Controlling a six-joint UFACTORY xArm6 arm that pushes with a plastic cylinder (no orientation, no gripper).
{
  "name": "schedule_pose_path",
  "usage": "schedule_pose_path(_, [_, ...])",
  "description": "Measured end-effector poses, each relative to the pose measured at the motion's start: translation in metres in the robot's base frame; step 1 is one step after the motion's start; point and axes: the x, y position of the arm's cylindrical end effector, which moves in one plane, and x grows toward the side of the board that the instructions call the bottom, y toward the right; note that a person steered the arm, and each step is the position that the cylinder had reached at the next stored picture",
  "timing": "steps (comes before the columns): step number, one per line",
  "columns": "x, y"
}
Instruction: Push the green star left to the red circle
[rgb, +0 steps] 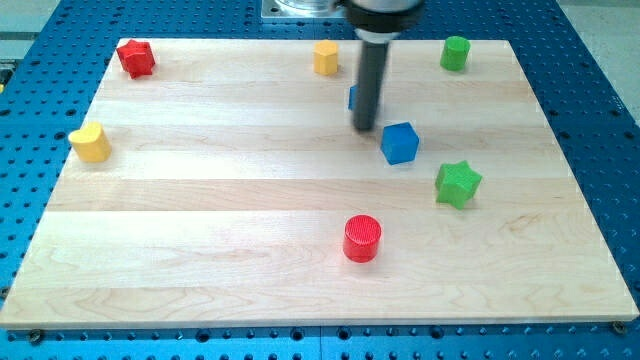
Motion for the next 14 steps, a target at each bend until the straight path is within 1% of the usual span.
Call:
schedule_pose_path(1, [0.042, -0.012])
schedule_pose_path(2, [0.046, 0.049])
schedule_pose_path(3, [0.046, 0.127])
schedule_pose_path(4, [0.037, 0.143])
schedule_pose_path(5, [0.037, 0.120])
schedule_pose_path(6, [0.037, 0.073])
schedule_pose_path(7, [0.041, 0.059])
schedule_pose_path(10, [0.041, 0.063])
schedule_pose_path(12, [0.072, 0.118])
schedule_pose_path(13, [0.076, 0.127])
schedule_pose_path(14, [0.115, 0.160])
